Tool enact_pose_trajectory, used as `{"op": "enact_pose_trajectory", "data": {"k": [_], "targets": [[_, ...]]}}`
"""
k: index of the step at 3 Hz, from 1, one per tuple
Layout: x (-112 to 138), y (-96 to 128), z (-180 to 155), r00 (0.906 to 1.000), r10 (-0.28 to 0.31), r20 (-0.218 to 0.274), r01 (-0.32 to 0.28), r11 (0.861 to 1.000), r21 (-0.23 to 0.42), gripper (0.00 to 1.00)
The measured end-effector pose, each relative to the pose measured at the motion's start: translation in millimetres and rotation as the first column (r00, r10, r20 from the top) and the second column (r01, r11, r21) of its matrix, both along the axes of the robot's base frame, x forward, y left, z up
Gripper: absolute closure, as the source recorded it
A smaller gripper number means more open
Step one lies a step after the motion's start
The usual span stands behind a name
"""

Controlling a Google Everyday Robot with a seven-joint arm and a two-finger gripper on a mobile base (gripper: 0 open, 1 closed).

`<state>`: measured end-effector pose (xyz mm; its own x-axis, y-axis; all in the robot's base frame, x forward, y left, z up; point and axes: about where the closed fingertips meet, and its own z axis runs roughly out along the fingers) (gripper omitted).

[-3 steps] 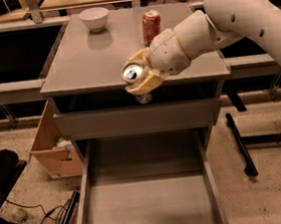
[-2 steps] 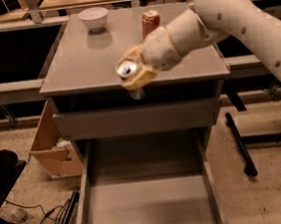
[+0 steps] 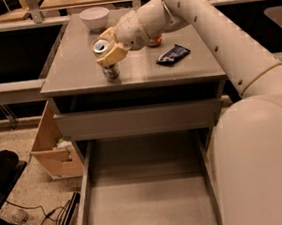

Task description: Pick redbull can from middle drawer and place on counter

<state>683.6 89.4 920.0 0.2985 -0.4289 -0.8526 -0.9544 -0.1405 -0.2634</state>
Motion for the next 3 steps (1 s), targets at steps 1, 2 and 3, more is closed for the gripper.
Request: {"op": "enact_pose_trajectory", "data": {"k": [1, 2, 3], "targets": [[43, 11, 7, 0.9973, -0.059, -0.043, 0.062, 0.996, 0.058, 1.00], [85, 6, 17, 0.9868, -0.140, -0.082, 0.151, 0.976, 0.156, 1.00], [113, 10, 3, 0.9710, -0.175, -0.163, 0.208, 0.954, 0.215, 1.00]]}}
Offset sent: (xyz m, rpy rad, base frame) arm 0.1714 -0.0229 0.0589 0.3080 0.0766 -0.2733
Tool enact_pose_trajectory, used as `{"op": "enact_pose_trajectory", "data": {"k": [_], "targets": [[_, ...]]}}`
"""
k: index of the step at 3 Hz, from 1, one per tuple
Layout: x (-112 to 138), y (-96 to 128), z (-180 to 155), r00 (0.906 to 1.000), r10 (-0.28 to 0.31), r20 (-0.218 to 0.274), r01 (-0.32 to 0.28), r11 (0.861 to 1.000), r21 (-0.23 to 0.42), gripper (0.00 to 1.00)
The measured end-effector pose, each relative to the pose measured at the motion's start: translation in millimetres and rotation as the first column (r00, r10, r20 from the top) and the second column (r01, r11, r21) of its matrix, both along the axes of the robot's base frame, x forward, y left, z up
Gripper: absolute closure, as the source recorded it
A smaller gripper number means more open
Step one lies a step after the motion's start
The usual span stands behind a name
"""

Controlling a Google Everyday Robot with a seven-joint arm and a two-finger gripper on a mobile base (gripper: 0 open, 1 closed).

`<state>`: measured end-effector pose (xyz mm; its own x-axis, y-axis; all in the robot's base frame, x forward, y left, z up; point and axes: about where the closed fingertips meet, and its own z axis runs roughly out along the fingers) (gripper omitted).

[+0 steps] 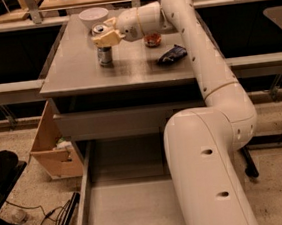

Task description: Pick redbull can from middle drawer and place on counter

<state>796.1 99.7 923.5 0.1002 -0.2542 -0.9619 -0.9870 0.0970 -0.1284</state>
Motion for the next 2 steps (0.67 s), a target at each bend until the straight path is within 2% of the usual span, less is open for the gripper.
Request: {"op": "enact_pose_trajectory", "data": {"k": [1, 2], "targets": [[7.2, 10.1, -17.1, 0.9982, 0.001, -0.060, -0.001, 1.000, 0.002, 1.00], [6.7, 10.2, -13.1, 0.9982, 0.001, -0.059, -0.001, 1.000, 0.002, 0.82]]}}
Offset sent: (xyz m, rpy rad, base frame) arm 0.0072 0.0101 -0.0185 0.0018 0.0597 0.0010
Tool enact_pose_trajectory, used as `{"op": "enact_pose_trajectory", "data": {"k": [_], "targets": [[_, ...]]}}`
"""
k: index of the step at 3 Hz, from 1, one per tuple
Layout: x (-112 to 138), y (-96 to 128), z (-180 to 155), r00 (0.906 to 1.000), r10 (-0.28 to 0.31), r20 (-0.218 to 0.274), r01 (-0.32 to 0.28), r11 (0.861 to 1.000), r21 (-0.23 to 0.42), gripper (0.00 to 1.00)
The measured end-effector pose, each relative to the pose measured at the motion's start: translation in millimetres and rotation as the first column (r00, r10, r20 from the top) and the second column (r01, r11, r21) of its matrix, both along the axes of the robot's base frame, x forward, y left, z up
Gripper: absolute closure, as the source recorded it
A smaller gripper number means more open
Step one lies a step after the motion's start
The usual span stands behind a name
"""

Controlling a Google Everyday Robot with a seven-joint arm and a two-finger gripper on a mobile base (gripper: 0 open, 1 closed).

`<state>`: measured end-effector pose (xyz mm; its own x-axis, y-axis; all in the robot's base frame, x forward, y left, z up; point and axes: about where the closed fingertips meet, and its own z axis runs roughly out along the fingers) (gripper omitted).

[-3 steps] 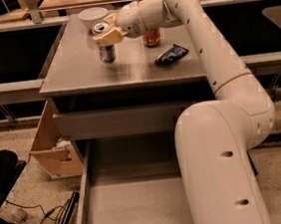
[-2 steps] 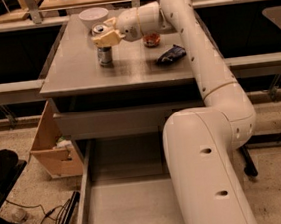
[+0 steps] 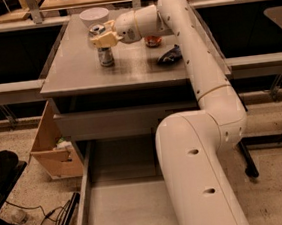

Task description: Pick redbull can from middle drawer and place on counter

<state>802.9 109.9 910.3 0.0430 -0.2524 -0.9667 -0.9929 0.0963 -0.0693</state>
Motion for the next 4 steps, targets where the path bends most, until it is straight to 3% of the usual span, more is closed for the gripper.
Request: {"op": "enact_pose_trajectory", "data": {"k": [1, 3, 4], "targets": [[0.0, 0.2, 0.3, 1.0000, 0.000, 0.001, 0.000, 1.000, 0.000, 0.51], [0.4, -1.1, 0.2, 1.0000, -0.003, -0.001, 0.003, 1.000, 0.000, 0.00], [0.5, -1.6, 0.3, 1.0000, -0.004, -0.001, 0.004, 1.000, -0.001, 0.00]]}}
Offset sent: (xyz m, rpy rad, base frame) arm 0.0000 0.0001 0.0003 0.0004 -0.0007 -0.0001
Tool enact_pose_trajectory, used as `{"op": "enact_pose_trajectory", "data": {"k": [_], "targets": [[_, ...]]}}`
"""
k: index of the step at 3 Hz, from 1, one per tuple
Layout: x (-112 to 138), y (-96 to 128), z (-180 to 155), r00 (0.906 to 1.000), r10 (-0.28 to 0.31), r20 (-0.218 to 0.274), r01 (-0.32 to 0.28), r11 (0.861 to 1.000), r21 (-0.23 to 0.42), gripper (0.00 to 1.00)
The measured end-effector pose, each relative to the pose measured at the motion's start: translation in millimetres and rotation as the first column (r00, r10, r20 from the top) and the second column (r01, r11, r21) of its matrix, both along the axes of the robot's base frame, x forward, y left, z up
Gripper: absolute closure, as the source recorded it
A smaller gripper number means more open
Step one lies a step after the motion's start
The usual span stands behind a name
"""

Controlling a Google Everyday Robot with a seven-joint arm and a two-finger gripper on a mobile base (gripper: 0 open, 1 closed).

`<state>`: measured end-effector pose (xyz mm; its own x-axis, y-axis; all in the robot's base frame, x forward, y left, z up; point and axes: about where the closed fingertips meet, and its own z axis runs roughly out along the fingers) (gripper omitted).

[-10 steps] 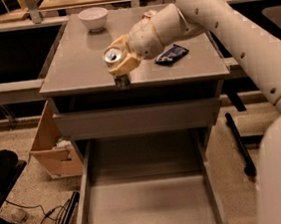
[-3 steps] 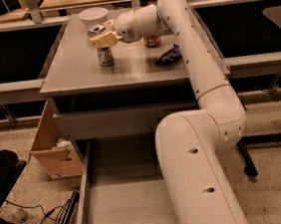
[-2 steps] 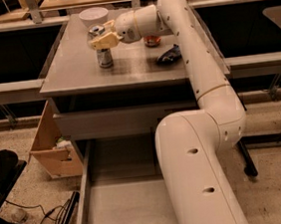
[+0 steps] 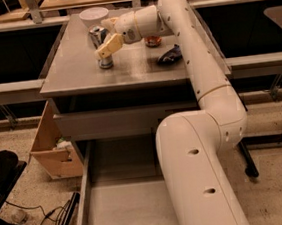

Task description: Pick redbull can from middle drawer and place on counter

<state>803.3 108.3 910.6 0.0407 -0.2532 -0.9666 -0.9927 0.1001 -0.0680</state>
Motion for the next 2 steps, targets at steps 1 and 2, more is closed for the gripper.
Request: {"op": "enact_pose_trajectory", "data": {"k": [1, 2], "targets": [[-14, -41, 28, 0.9995, -0.032, 0.004, 0.032, 0.998, -0.052, 0.00], [-41, -85, 61, 0.9968, -0.080, -0.009, 0.077, 0.982, -0.173, 0.00]]}}
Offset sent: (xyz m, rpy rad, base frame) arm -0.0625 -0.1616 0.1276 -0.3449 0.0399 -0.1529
